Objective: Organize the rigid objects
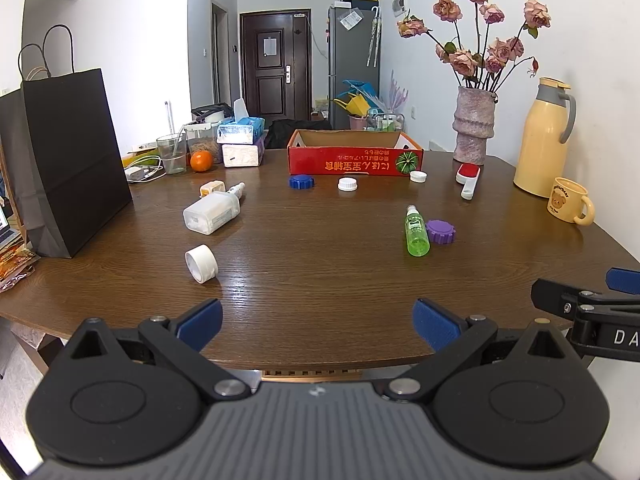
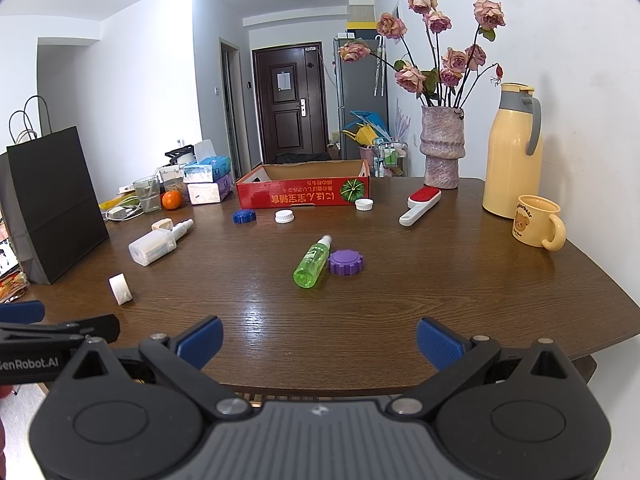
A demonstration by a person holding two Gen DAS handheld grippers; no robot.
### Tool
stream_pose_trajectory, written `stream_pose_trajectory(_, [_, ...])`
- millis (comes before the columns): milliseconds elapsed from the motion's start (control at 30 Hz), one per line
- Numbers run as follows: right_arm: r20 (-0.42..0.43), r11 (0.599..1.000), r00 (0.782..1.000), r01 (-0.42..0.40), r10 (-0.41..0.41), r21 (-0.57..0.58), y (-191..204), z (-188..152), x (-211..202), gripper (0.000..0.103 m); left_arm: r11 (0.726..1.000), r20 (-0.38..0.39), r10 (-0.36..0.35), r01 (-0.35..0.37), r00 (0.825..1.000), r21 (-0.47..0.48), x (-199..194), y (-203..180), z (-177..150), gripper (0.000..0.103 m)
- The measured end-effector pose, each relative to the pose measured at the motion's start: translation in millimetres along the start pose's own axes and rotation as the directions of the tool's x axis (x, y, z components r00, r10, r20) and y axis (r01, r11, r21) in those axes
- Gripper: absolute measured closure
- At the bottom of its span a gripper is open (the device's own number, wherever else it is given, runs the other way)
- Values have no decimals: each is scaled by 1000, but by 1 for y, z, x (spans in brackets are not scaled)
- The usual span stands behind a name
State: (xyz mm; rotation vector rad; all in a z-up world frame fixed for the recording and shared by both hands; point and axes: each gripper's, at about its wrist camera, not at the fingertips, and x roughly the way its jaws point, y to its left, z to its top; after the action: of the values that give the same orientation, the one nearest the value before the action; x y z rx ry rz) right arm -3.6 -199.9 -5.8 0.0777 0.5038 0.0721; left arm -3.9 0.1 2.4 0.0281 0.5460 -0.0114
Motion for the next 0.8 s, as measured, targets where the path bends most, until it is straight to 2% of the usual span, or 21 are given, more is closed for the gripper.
stream_pose_trajectory(800, [-3, 1000, 1000, -1, 1, -2, 0, -1, 0, 0, 1000, -1, 3, -3, 1000, -2, 6, 2, 0, 0])
